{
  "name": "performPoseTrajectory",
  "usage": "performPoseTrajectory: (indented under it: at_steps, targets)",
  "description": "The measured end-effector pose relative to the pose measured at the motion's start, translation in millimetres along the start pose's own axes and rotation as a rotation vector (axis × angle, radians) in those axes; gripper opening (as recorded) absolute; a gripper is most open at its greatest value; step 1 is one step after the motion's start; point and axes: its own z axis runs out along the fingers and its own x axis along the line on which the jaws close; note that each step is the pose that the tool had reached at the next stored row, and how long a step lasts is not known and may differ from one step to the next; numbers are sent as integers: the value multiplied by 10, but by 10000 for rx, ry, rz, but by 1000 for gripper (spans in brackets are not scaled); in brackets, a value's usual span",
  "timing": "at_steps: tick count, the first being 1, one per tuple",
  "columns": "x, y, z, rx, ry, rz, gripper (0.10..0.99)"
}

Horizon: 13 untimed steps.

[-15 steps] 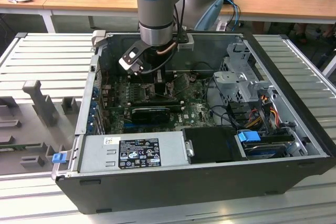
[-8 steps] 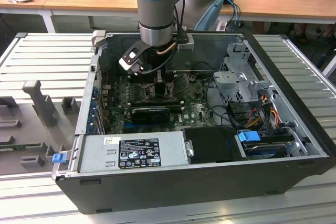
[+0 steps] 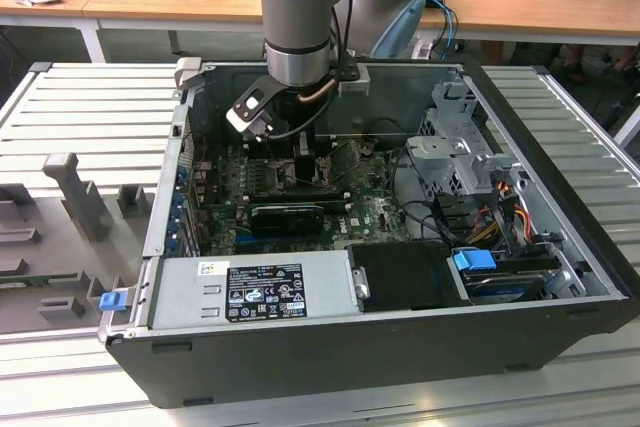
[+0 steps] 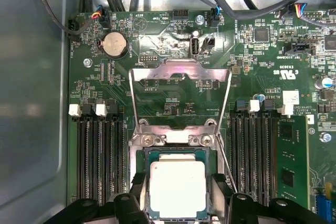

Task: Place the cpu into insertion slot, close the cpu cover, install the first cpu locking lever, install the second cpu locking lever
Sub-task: 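Place the cpu into insertion slot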

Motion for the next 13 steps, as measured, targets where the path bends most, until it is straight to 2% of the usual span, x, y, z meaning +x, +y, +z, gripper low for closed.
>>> performPoseTrajectory:
  at_steps: [1,2,3,7,13]
  targets:
    - [0,1,-13,0,0,0,588]
    - [1,2,-16,-2,3,0,522]
    - [0,2,-22,1,-1,-1,337]
    - [0,2,-37,1,-1,0,106]
    - [2,5,-62,0,1,0,106]
